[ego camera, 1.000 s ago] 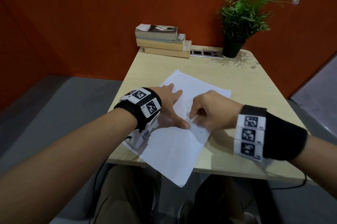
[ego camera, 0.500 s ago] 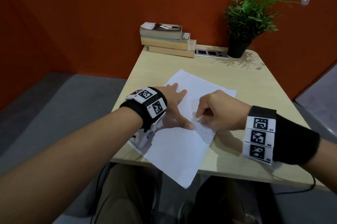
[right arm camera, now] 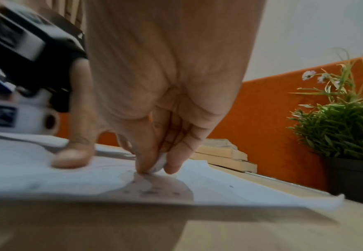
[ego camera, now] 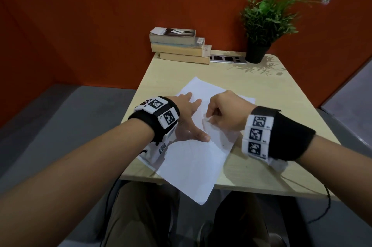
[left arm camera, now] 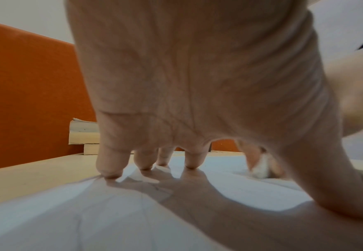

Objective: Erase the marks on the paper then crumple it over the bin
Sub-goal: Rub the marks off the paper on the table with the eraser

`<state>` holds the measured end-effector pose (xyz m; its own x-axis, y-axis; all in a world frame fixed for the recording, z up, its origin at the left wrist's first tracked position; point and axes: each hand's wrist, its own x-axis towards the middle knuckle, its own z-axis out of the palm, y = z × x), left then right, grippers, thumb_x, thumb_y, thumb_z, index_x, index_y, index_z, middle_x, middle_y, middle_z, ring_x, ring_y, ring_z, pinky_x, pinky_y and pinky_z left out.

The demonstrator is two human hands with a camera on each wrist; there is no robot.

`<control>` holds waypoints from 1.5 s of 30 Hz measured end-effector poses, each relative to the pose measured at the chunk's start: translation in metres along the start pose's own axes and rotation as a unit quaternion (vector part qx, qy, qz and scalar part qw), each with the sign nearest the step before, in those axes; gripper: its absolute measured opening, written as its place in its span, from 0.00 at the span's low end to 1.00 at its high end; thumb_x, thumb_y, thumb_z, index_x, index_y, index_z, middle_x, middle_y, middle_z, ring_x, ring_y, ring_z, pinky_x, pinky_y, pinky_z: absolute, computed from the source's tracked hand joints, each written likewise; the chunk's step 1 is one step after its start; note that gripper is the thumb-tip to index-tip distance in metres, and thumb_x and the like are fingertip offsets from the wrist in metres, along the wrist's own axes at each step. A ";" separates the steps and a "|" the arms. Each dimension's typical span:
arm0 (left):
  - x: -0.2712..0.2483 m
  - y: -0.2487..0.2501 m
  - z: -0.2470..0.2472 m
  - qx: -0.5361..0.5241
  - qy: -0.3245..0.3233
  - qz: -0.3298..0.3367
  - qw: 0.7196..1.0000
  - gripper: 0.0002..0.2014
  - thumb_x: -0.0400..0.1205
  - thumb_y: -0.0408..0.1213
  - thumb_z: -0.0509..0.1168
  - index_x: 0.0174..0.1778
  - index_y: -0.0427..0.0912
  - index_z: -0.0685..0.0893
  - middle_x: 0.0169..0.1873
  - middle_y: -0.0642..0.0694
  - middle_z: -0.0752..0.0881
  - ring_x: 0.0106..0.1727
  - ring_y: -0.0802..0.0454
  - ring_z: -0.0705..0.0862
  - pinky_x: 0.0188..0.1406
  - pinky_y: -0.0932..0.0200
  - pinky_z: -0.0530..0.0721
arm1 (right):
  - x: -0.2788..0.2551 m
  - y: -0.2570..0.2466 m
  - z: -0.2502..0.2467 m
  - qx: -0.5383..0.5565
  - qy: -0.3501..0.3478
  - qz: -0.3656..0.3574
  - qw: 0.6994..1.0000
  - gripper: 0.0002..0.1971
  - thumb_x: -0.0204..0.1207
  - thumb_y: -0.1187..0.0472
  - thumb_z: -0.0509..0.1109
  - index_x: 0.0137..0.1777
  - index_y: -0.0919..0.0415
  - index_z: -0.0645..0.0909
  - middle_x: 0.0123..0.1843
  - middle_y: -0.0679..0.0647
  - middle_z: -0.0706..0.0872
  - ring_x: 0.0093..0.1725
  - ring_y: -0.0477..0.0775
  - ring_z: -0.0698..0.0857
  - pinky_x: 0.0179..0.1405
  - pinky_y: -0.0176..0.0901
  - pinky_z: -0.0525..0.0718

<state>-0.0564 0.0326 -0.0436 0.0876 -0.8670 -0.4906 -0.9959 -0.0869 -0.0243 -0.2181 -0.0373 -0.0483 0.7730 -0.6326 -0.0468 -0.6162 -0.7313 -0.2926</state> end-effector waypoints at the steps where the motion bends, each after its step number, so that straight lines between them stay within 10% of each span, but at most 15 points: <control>1: 0.000 0.000 0.001 0.000 0.000 0.000 1.000 0.66 0.63 0.83 0.64 0.88 0.57 0.35 0.88 0.49 0.35 0.89 0.47 0.49 0.81 0.41 0.63 | -0.009 0.000 0.001 -0.003 -0.014 -0.008 1.000 0.07 0.71 0.63 0.73 0.47 0.55 0.90 0.44 0.46 0.88 0.44 0.46 0.86 0.44 0.37 0.85; 13: 0.001 0.001 -0.003 0.001 -0.006 0.002 1.000 0.67 0.62 0.84 0.64 0.88 0.55 0.36 0.88 0.47 0.36 0.89 0.46 0.50 0.82 0.39 0.64 | 0.031 -0.005 -0.013 -0.018 -0.007 0.017 1.000 0.01 0.71 0.59 0.77 0.41 0.54 0.91 0.42 0.50 0.89 0.41 0.55 0.89 0.46 0.53 0.92; 23: -0.001 0.003 -0.002 -0.008 -0.006 -0.001 1.000 0.67 0.63 0.81 0.66 0.88 0.57 0.35 0.88 0.50 0.34 0.89 0.46 0.48 0.83 0.43 0.61 | -0.036 -0.008 -0.011 -0.036 -0.088 -0.033 0.995 0.08 0.72 0.61 0.72 0.47 0.54 0.91 0.45 0.44 0.89 0.47 0.46 0.86 0.49 0.40 0.87; 33: 0.001 0.000 -0.003 -0.008 -0.004 0.004 1.000 0.65 0.62 0.82 0.65 0.88 0.58 0.39 0.89 0.49 0.38 0.88 0.45 0.54 0.80 0.41 0.67 | 0.019 -0.002 -0.013 -0.009 -0.004 0.016 1.000 0.02 0.72 0.60 0.76 0.42 0.55 0.90 0.40 0.46 0.88 0.41 0.51 0.88 0.48 0.50 0.91; 39: 0.002 0.001 -0.002 -0.003 -0.006 -0.001 1.000 0.66 0.63 0.82 0.65 0.88 0.58 0.36 0.88 0.51 0.35 0.89 0.46 0.50 0.82 0.41 0.63 | -0.047 -0.005 -0.008 -0.004 -0.074 -0.034 0.997 0.07 0.71 0.63 0.74 0.46 0.54 0.91 0.39 0.37 0.83 0.38 0.34 0.81 0.39 0.21 0.77; 45: 0.003 0.001 -0.003 -0.007 0.006 0.006 1.000 0.65 0.65 0.80 0.66 0.88 0.56 0.37 0.89 0.50 0.38 0.88 0.47 0.50 0.83 0.42 0.62 | -0.035 -0.009 -0.014 -0.012 -0.078 -0.038 0.996 0.08 0.69 0.61 0.72 0.45 0.53 0.92 0.40 0.41 0.88 0.41 0.41 0.86 0.41 0.29 0.83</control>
<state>-0.0569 0.0285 -0.0419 0.0763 -0.8734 -0.4809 -0.9965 -0.0839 -0.0057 -0.2412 -0.0122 -0.0303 0.8306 -0.5289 -0.1744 -0.5568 -0.7830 -0.2772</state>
